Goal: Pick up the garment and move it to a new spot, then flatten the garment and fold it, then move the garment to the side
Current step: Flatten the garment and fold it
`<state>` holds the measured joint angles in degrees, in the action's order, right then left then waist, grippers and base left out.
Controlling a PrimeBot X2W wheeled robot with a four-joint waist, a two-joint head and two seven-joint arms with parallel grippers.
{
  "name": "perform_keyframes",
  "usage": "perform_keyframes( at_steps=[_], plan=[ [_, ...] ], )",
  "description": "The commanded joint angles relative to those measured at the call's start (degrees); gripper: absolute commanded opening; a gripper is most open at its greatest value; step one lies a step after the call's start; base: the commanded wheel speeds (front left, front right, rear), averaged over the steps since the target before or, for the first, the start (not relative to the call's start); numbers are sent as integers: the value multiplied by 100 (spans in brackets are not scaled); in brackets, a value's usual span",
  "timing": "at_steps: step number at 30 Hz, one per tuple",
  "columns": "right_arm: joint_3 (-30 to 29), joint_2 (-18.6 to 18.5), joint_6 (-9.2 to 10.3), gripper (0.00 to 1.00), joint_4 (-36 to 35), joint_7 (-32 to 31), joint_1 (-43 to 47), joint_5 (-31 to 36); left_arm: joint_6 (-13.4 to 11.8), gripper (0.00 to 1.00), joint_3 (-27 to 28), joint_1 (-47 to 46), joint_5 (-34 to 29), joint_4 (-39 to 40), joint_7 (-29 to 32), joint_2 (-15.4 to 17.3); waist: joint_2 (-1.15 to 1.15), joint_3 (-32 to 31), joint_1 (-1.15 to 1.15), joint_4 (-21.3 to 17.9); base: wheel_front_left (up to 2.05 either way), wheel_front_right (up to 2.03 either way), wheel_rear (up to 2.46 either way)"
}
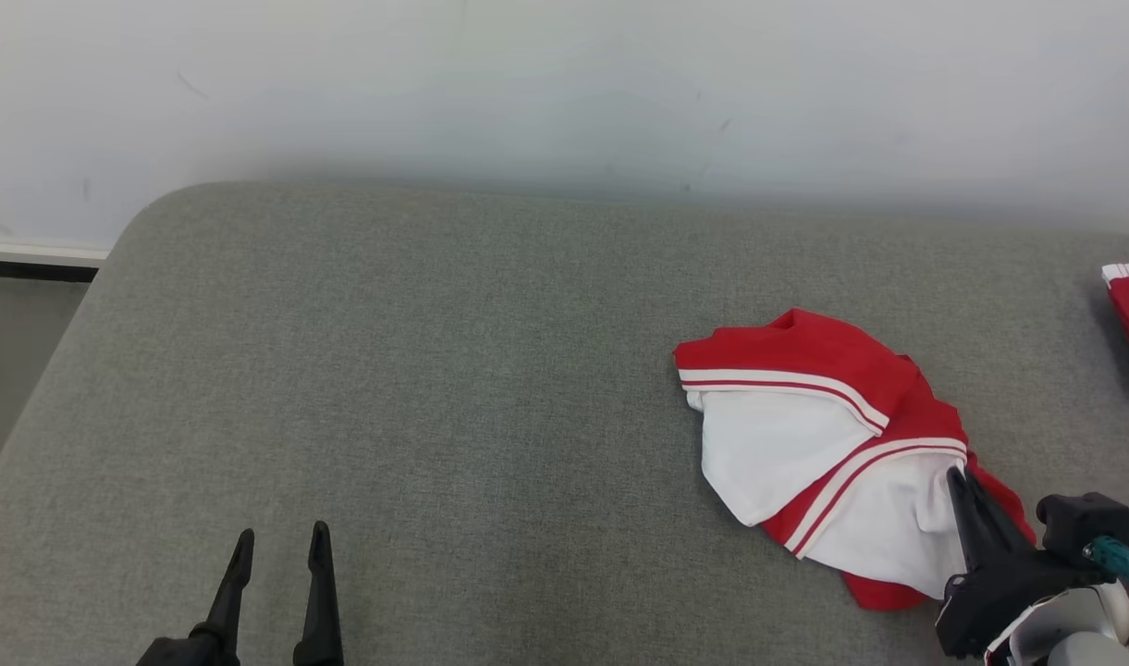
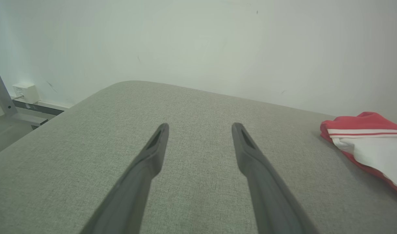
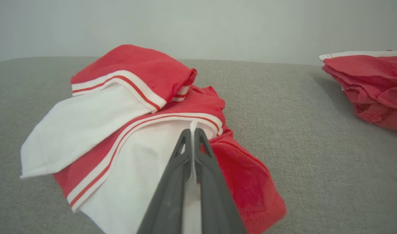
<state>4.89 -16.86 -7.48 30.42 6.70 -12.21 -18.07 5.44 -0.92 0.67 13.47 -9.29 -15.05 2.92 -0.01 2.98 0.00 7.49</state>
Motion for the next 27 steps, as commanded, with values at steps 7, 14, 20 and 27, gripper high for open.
perform_keyframes(
  at_steps=[7, 14, 20, 27],
  plan=[
    [71, 35, -5, 0, -296, 539, -332, -203, -17, 100, 19, -83, -12, -12, -17, -4, 1, -28, 0, -21, 0, 0, 0],
    [531, 237, -5, 0, -726, 632, -834, -303, 0, 100, 25, -54, 0, -31, -17, -5, 1, -88, 0, 96, 0, 0, 0],
    [1620, 841, -5, 0, -690, 579, -1270, -173, 5, 100, -58, -139, 73, -83, -17, -5, 1, -58, 0, 402, 0, 0, 0],
    [3253, 1311, -5, 0, 13, 651, -1358, -387, -25, 100, -119, -153, 160, -110, -17, -5, 1, -24, 0, 768, 0, 0, 0]
  ],
)
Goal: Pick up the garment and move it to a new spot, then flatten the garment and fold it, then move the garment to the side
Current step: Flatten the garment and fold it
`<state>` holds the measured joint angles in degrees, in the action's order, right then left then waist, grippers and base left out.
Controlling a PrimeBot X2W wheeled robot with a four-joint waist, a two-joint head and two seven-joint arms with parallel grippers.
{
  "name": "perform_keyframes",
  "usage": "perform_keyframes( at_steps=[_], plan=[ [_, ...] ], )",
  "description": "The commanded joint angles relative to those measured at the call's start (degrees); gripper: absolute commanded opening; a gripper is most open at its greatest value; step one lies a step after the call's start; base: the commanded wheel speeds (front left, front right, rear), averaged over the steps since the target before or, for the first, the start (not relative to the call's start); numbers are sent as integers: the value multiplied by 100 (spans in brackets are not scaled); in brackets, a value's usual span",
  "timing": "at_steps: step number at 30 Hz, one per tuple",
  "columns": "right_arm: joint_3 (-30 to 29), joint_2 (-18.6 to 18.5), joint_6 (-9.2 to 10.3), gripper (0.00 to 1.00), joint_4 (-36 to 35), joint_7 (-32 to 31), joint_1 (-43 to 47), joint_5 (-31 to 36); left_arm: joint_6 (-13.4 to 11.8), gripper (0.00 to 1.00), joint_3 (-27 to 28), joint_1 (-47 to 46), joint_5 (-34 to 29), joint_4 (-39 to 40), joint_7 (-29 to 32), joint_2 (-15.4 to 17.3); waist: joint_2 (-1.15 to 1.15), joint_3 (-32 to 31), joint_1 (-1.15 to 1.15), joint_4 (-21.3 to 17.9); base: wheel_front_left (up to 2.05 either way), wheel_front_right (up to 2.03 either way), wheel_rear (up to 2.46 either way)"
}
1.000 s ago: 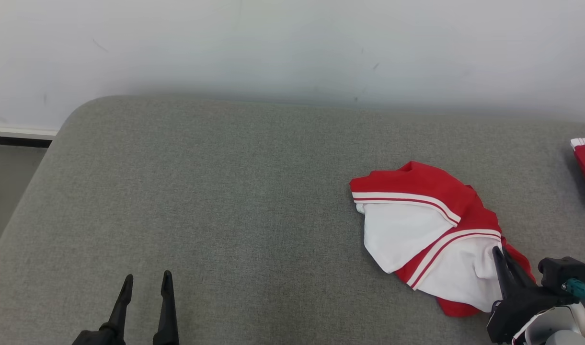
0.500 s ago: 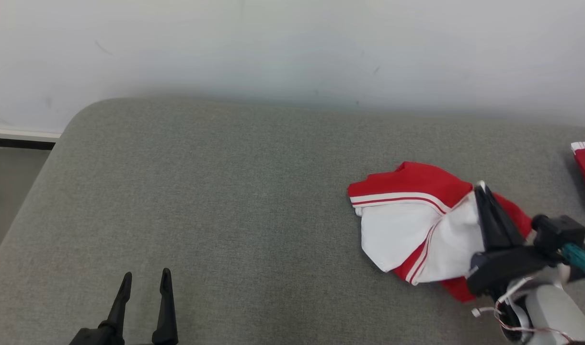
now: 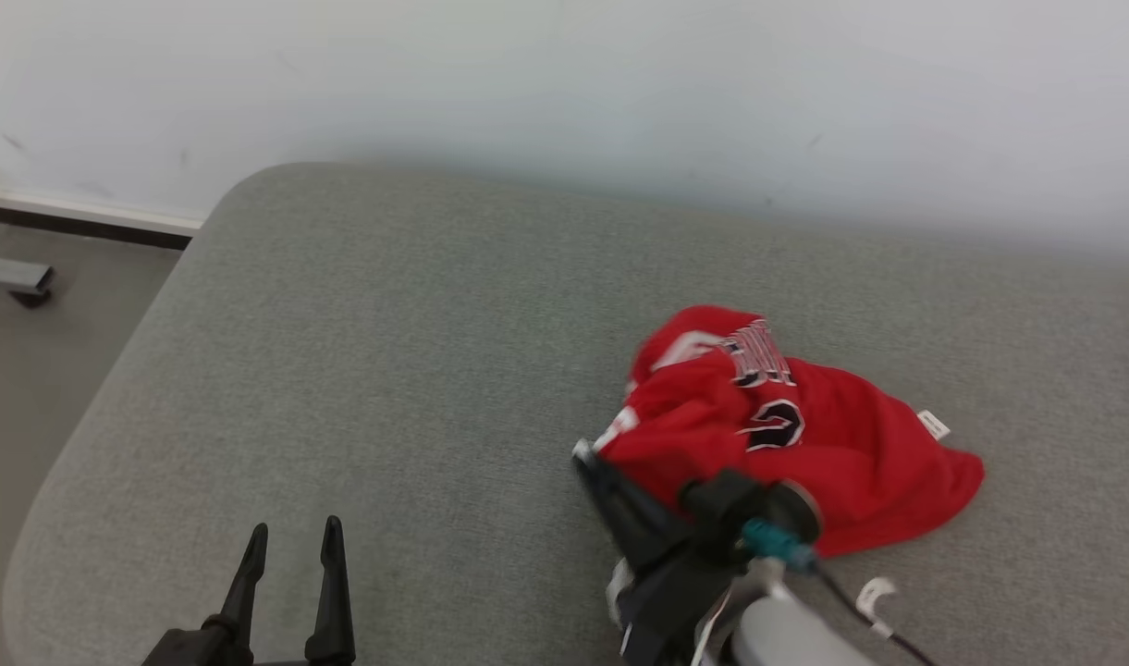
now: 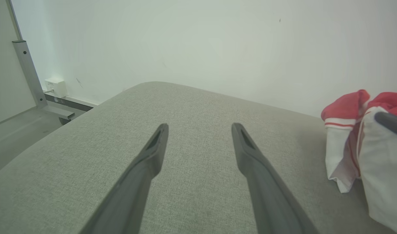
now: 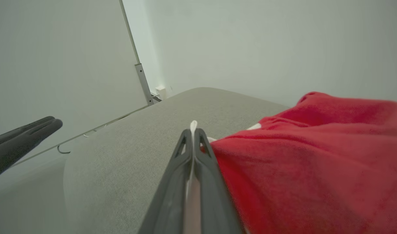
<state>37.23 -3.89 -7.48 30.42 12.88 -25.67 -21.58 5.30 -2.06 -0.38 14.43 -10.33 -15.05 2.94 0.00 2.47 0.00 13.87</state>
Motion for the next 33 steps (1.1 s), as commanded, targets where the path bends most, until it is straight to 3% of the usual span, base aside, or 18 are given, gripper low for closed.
perform_keyframes(
  at_steps=[1, 5, 6, 7, 8, 15, 18, 27, 33],
  plan=[
    [237, 51, -5, 0, 146, 38, 2, -96, -20, 100, -22, -43, 69, -8, -17, -7, 0, 37, 0, 166, 0, 0, 0],
    [987, 74, -5, 0, 818, -25, -22, -395, -21, 100, -68, -50, 125, -31, -17, -7, 0, 67, 0, 239, 0, 0, 0],
    [1134, 83, -5, 20, 958, 3, -70, -447, -38, 100, -91, -59, 123, -35, -17, -8, 0, 73, 0, 252, 0, 0, 0],
    [1223, 97, -5, 80, 1035, 54, -125, -530, -53, 100, -111, -66, 125, -40, -17, -7, 0, 78, 0, 255, 0, 0, 0],
    [1327, 101, -5, 100, 1100, 83, -137, -623, -58, 100, -121, -73, 122, -45, -17, -5, 0, 85, 0, 248, 0, 0, 0],
    [1416, 98, -5, 100, 1095, 229, -365, -904, -53, 100, -84, -57, 111, -71, -17, -5, 0, 40, 0, 46, 0, 0, 0],
    [977, -41, -5, 100, 645, 230, -347, -781, -42, 100, -54, -6, 64, -73, -17, -6, 0, -43, 0, -75, 0, 0, 0],
    [-711, -652, -5, 100, -837, 224, 817, -111, -25, 100, 67, 190, -29, 7, -17, -5, 0, -299, 0, -349, 0, 0, 0],
    [-1541, -772, -5, 100, -1474, 224, 1741, 117, 15, 100, 200, 295, -115, 88, -17, -5, 0, -342, 0, -463, 0, 0, 0]
  ],
)
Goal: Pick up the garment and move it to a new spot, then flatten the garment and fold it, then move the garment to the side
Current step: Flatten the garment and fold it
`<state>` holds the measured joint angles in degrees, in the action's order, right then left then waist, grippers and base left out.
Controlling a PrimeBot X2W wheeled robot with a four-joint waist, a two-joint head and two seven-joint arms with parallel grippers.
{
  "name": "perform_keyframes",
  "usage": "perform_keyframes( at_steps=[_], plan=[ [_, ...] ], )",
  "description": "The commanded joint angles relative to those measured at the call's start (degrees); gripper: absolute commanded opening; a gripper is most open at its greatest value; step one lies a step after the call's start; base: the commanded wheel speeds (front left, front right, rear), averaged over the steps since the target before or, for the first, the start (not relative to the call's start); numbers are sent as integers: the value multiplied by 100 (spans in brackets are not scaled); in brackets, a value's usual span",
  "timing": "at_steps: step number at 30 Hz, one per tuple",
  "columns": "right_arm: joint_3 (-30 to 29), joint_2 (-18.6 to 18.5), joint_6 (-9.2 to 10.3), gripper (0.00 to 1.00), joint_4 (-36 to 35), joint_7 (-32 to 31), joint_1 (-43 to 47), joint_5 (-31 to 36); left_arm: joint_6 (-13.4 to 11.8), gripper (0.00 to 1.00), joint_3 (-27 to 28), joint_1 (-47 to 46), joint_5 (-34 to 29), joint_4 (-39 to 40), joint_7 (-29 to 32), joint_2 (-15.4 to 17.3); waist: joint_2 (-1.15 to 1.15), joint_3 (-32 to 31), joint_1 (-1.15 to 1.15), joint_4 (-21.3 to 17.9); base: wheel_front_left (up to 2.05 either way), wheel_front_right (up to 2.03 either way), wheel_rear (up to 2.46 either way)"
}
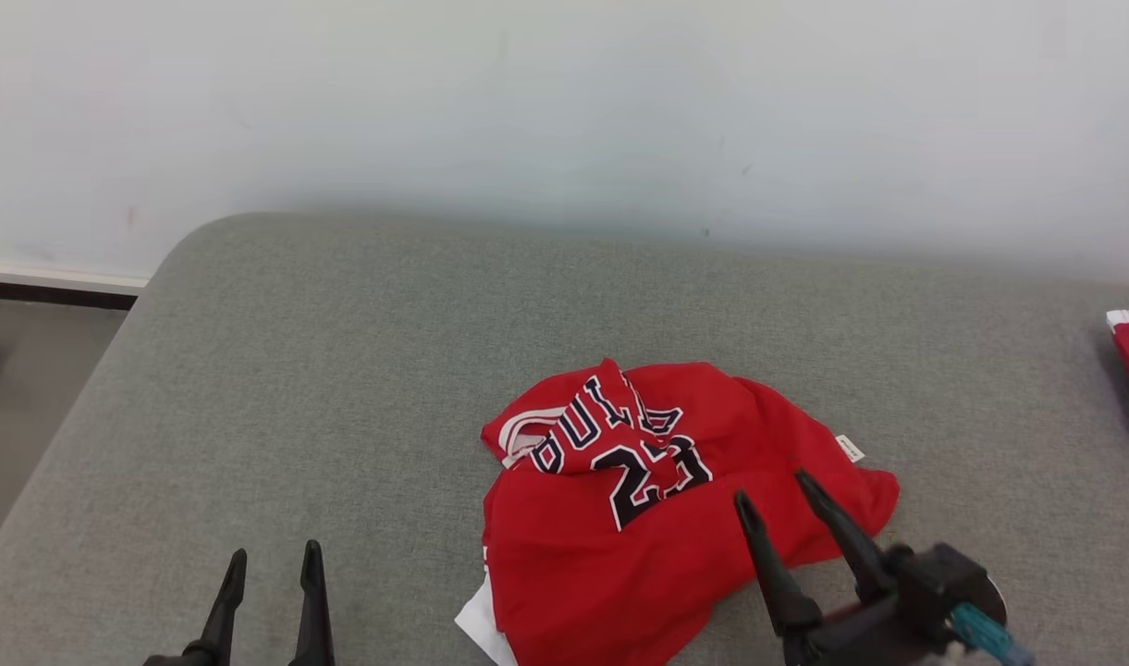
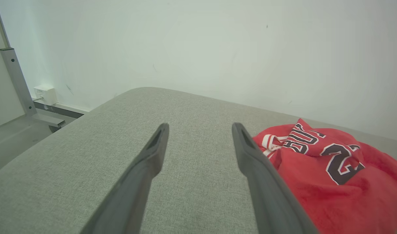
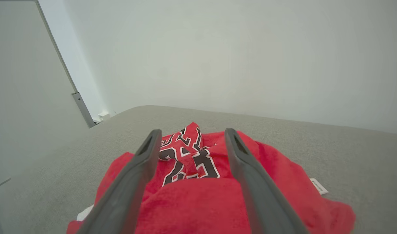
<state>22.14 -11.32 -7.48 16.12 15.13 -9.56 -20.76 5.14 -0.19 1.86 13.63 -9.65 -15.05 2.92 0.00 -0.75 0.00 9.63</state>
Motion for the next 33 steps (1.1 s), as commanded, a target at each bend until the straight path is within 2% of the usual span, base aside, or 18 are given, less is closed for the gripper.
perform_keyframes(
  at_steps=[1, 6, 11, 17, 21, 23, 24, 33],
  plan=[
    [-103, -49, -5, 100, -109, -2, 274, 76, 31, 100, 29, 80, -46, 39, -17, -5, 0, -20, 0, -50, 0, 0, 0],
    [-44, -128, -5, 100, -285, -1, 682, 159, 25, 100, 69, 135, -72, 84, -17, -4, 0, -8, 0, -80, 0, 0, 0],
    [568, -215, -5, 100, -142, 0, 558, 116, 45, 100, 20, 53, -103, 46, -17, -3, 0, 0, 0, 12, 0, 0, 0],
    [1311, -200, -5, 100, 457, -55, 38, 59, 81, 100, -46, -22, -102, -4, -17, -4, 0, 40, 0, 183, 0, 0, 0],
    [2269, -204, -5, 100, 907, -166, -393, 38, 64, 100, -125, -74, -40, -36, -17, -4, 0, 101, 0, 373, 0, 0, 0],
    [2625, -204, -5, 100, 1103, -198, -603, 85, 60, 100, -132, -97, -23, -43, -17, -3, 0, 133, 0, 423, 0, 0, 0],
    [2625, -204, -5, 100, 1103, -198, -603, 85, 60, 100, -132, -97, -23, -43, -17, -3, 0, 133, 0, 423, 0, 0, 0],
    [3856, 69, -5, 100, 2403, -847, -1528, 373, 69, 100, -134, -161, 27, -91, -17, -5, 0, 206, 0, 543, 0, 0, 0]
  ],
)
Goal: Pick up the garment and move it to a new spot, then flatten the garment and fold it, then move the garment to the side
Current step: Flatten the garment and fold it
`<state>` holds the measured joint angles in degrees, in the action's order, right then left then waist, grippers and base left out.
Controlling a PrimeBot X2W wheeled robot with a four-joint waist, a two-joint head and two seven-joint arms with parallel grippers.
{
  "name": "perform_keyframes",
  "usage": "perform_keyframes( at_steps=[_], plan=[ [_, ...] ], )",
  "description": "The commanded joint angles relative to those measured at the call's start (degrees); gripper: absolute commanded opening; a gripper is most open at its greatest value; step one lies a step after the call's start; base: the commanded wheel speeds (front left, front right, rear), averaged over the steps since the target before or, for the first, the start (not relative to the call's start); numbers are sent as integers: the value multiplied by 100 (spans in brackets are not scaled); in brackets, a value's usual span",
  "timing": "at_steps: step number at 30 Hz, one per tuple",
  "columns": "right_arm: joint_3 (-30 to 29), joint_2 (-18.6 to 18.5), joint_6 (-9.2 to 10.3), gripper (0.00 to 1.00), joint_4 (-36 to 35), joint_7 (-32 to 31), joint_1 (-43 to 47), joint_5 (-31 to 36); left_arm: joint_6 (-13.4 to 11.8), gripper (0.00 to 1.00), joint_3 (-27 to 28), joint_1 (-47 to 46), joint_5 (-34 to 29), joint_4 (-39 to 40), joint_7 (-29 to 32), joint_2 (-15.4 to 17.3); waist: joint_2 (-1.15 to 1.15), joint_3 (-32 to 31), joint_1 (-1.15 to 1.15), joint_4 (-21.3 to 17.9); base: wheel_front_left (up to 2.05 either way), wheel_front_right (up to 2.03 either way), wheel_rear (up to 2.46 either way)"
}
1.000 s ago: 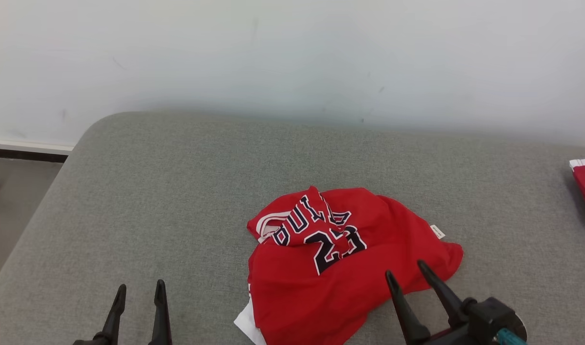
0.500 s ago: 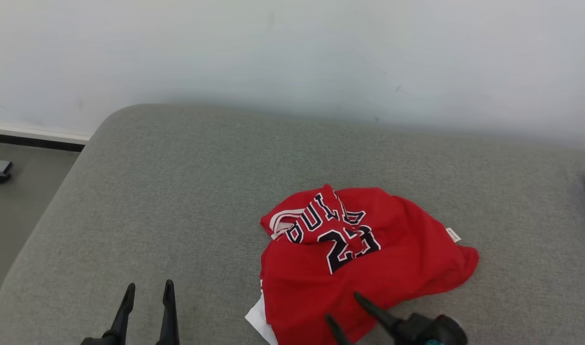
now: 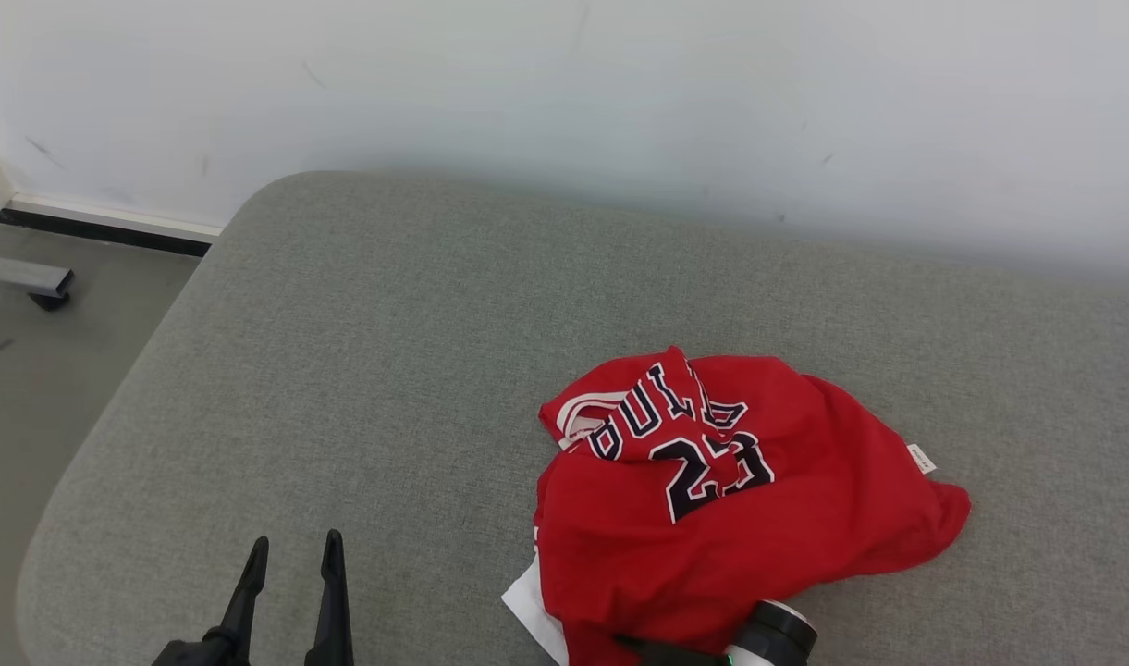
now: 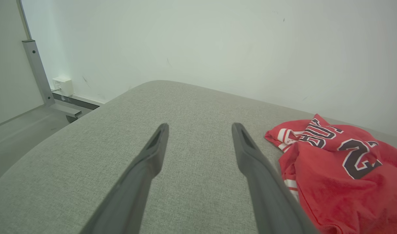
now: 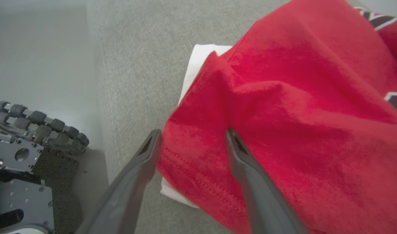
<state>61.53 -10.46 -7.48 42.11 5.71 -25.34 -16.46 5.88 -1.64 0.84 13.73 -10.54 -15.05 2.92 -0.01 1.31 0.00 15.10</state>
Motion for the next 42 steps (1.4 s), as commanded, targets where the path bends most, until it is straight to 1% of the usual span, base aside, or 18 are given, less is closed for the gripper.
perform_keyframes(
  at_steps=[1, 2, 4, 8, 11, 14, 16, 18, 19, 20, 21, 26, 29, 33, 34, 38, 42],
  plan=[
    [56, 78, -5, 29, 107, -3, -112, 74, -19, 100, -5, -55, 32, 5, -17, -4, 1, 14, 0, 22, 0, 0, 0],
    [37, 160, -5, 0, 206, 79, -138, 18, -31, 100, -23, -54, 41, 17, -17, -4, 1, 20, 0, 35, 0, 0, 0],
    [-49, 221, -5, 0, 407, 227, -219, -12, -37, 100, -26, -66, 48, 27, -17, -2, 1, 30, 0, 57, 0, 0, 0],
    [-202, 320, -5, 0, 596, 600, -248, -154, -63, 100, -1, -25, 58, 50, -17, -4, 1, 25, 0, 45, 0, 0, 0],
    [-384, 259, -5, 0, 597, 800, -229, -221, -75, 100, 30, 35, 60, 54, -17, -3, 1, -3, 0, -8, 0, 0, 0],
    [-573, 165, -5, 0, 537, 888, -151, -232, -71, 100, 60, 52, 66, 54, -17, -5, 1, -18, 0, -98, 0, 0, 0],
    [-722, 131, -5, 0, 396, 919, -140, -244, -111, 100, 22, 67, 79, 82, -17, -4, 1, -30, 0, -153, 0, 0, 0],
    [-1004, 57, -5, 0, 186, 946, -85, -285, -119, 100, 29, 76, 79, 82, -17, -2, 1, -45, 0, -205, 0, 0, 0],
    [-1236, 16, -5, 0, -33, 948, -48, -289, -120, 100, 58, 81, 76, 84, -17, -2, 1, -58, 0, -244, 0, 0, 0],
    [-1478, -25, -5, 69, -258, 948, 33, -287, -119, 100, 72, 92, 73, 92, -17, -5, 1, -68, 0, -287, 0, 0, 0],
    [-1777, -78, -5, 100, -485, 947, 172, -284, -117, 100, 92, 111, 67, 104, -18, -5, 1, -80, 0, -337, 0, 0, 0],
    [-3194, -199, -5, 100, -1553, 950, 898, -72, -83, 100, 161, 161, 33, 121, -18, -5, 1, -122, 0, -610, 0, 0, 0],
    [-3874, -228, -5, 100, -2036, 946, 1395, 107, -68, 100, 205, 204, -2, 137, -18, -4, 1, -137, 0, -816, 0, 0, 0],
    [-4658, -147, -5, 100, -2564, 941, 1930, 234, -56, 100, 261, 230, -52, 176, -18, -4, 1, -155, 0, -1093, 0, 0, 0],
    [-4658, -147, -5, 100, -2564, 941, 1930, 234, -56, 100, 261, 230, -52, 176, -18, -4, 1, -155, 0, -1093, 0, 0, 0],
    [-5214, -26, -5, 100, -2953, 942, 2358, 310, -36, 100, 335, 223, -119, 201, -17, -4, 1, -169, 0, -1351, 0, 0, 0],
    [-5538, 104, -5, 100, -3248, 942, 2712, 368, 6, 100, 366, 241, -211, 226, -17, -5, 1, -217, 0, -1538, 0, 0, 0]
  ],
)
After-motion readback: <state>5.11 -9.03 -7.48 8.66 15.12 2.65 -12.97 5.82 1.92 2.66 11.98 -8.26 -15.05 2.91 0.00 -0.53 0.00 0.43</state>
